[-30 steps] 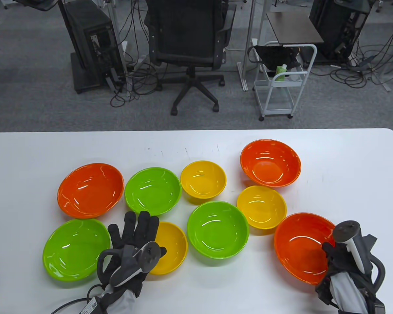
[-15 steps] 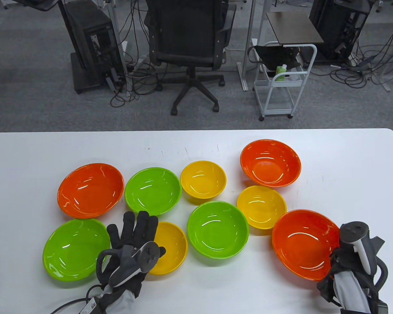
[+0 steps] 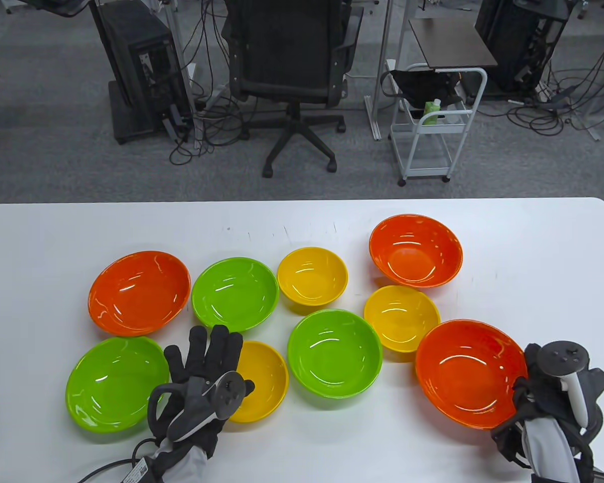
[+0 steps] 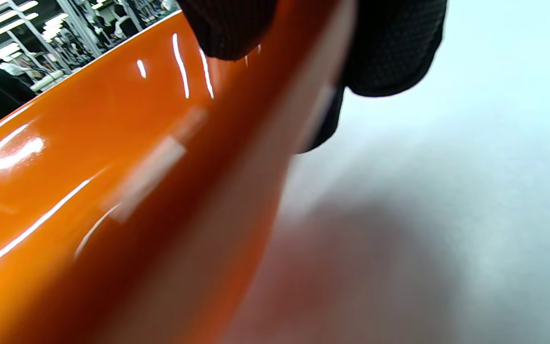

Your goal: Nest bowls by color group

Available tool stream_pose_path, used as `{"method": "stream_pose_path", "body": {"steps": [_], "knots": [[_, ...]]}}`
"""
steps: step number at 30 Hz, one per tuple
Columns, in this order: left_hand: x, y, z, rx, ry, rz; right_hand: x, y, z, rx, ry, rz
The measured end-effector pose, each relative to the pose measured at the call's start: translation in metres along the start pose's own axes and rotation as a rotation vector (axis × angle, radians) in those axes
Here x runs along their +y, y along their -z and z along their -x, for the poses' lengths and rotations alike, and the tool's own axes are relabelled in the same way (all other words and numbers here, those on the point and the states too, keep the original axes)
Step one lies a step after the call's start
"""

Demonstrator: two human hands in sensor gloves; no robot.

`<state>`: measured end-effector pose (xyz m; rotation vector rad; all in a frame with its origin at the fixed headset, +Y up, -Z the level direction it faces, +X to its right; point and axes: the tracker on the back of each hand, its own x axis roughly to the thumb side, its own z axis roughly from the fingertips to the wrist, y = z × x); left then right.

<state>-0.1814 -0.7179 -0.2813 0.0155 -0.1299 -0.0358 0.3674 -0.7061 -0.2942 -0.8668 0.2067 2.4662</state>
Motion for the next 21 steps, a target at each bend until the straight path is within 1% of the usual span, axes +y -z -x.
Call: {"method": "stream_pose_path", "body": {"steps": [5,8,16,21], "knots": [[0.000,0.000,0.001,0.004,-0.003,-0.001,-0.006,-0.012,-0.012,-0.079,-0.014,0.036],[0.000,0.000,0.001,0.004,-0.005,-0.004,-0.005,-0.020,-0.020,-0.131,-0.025,0.048],[0.001,0.001,0.001,0.009,-0.012,-0.013,0.013,-0.038,-0.052,-0.267,-0.009,0.023],[0.001,0.002,0.001,-0.010,-0.068,0.007,0.020,-0.054,-0.072,-0.347,0.008,0.015]]}}
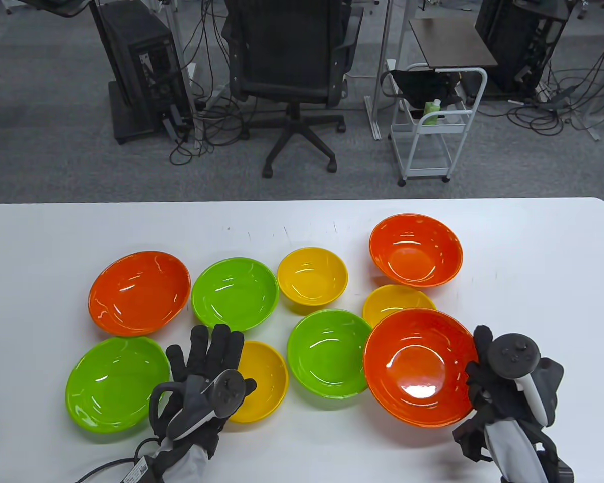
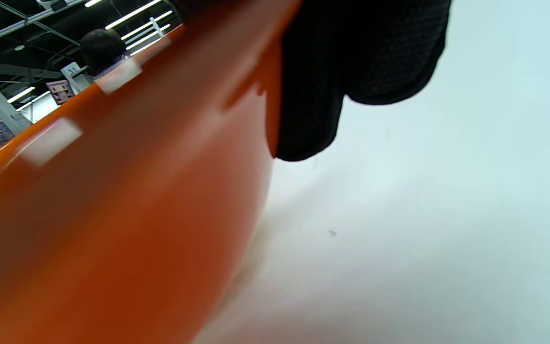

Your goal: Nest bowls by color group

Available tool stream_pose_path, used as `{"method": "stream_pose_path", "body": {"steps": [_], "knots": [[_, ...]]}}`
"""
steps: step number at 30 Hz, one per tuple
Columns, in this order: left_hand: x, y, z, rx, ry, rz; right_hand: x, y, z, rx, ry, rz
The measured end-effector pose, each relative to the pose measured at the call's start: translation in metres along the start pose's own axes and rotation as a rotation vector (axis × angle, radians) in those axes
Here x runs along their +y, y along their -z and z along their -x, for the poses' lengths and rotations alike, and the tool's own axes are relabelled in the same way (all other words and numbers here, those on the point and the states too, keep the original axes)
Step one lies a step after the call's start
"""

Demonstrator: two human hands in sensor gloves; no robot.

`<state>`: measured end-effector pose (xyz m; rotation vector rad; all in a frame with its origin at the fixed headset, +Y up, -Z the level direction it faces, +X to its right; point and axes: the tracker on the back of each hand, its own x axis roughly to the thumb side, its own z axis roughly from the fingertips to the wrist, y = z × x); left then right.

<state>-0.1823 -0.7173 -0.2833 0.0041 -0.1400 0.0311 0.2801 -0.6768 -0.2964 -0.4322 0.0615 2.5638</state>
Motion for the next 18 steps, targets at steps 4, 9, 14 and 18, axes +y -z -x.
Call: {"method": "stream_pose_path", "body": {"steps": [4,9,14,18], "knots": [[0.007,-0.001,-0.001,-0.015,-0.086,-0.009,0.004,-0.003,-0.014,-0.042,0.022,-0.005],[0.018,0.004,-0.010,-0.082,-0.333,-0.034,0.015,-0.004,-0.038,-0.105,0.025,-0.023],[0.030,0.020,-0.024,-0.138,-0.478,0.000,0.024,-0.005,-0.070,-0.177,0.016,-0.047],[0.034,0.035,-0.033,-0.144,-0.583,0.063,0.028,-0.006,-0.092,-0.234,0.021,-0.051]]}}
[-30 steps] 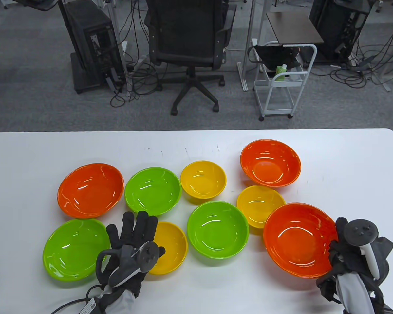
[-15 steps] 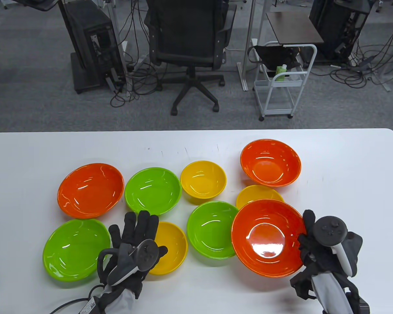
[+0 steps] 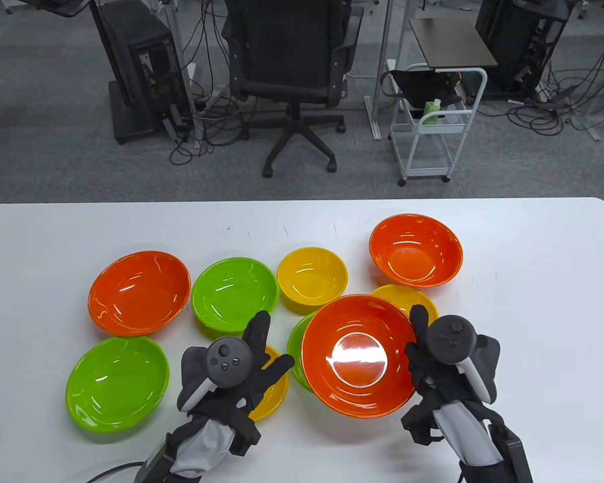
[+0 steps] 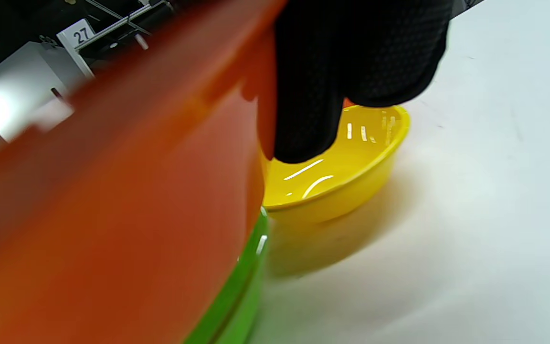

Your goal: Nest bowls by color group

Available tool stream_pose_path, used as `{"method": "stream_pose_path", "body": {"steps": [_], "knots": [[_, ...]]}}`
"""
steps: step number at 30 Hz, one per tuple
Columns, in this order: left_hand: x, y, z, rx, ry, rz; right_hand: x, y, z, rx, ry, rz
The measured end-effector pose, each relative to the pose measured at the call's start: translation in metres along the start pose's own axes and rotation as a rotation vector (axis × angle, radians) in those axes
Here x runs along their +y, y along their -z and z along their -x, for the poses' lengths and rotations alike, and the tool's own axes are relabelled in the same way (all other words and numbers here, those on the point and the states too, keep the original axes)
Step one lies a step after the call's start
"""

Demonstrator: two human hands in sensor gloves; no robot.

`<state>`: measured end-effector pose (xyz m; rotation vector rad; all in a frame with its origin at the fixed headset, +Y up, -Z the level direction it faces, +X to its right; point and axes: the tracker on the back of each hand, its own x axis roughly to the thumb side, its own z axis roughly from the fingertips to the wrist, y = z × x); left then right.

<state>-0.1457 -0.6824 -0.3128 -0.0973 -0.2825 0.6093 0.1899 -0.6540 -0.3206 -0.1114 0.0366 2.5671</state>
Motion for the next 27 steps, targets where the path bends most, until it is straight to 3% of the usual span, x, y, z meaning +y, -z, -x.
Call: {"method": "stream_pose_path", "body": {"steps": [8,15,21,27], "knots": [[-0.020,0.016,0.004,0.030,-0.409,0.152,0.010,0.000,-0.024,-0.077,0.033,-0.034],[-0.020,0.016,0.014,0.047,-0.399,0.072,0.016,-0.001,-0.027,-0.122,0.060,-0.051],[0.003,0.012,0.018,0.053,-0.398,-0.001,0.010,-0.012,-0.030,-0.188,-0.009,0.009],[0.050,0.002,0.036,0.132,-0.379,-0.145,0.012,-0.027,-0.028,-0.218,-0.216,0.062]]}}
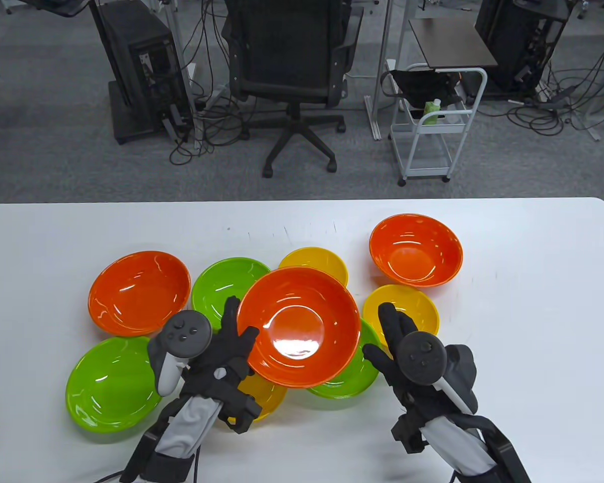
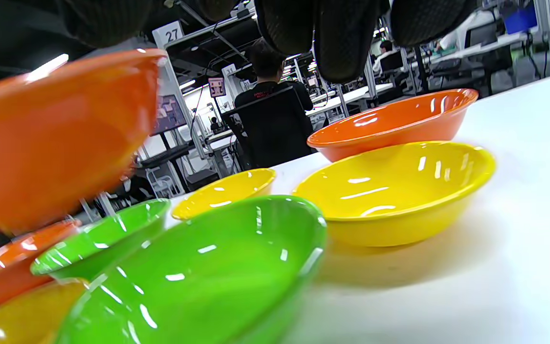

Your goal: Nest bowls by color group

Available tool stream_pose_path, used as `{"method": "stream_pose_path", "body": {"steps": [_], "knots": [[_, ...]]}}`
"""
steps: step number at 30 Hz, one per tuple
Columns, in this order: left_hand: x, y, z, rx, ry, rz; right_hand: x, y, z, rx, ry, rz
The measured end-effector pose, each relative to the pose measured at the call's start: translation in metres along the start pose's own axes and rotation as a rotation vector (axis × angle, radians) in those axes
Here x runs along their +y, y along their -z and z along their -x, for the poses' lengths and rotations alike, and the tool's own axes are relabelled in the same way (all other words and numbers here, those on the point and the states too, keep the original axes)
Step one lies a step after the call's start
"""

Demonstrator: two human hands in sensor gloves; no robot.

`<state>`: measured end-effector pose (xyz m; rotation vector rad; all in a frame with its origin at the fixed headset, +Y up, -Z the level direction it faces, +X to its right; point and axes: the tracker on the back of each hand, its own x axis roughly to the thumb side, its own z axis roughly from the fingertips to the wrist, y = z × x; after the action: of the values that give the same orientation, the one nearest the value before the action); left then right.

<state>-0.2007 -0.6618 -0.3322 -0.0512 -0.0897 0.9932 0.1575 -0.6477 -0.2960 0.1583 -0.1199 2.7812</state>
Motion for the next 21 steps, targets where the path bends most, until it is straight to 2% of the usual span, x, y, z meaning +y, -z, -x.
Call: {"method": "stream_pose_path", "body": {"steps": [4,11,16,21], "knots": [[0.036,-0.002,0.005,0.056,-0.004,-0.117,0.011,-0.007,0.002,-0.003,-0.092,-0.010],[0.083,-0.002,0.025,0.145,-0.017,-0.301,0.031,-0.006,0.006,0.000,-0.169,-0.085],[0.100,0.001,0.052,0.242,-0.050,-0.422,0.038,-0.007,0.007,-0.010,-0.191,-0.116],[0.106,0.009,0.080,0.367,0.005,-0.469,0.041,-0.008,0.012,-0.005,-0.192,-0.138]]}}
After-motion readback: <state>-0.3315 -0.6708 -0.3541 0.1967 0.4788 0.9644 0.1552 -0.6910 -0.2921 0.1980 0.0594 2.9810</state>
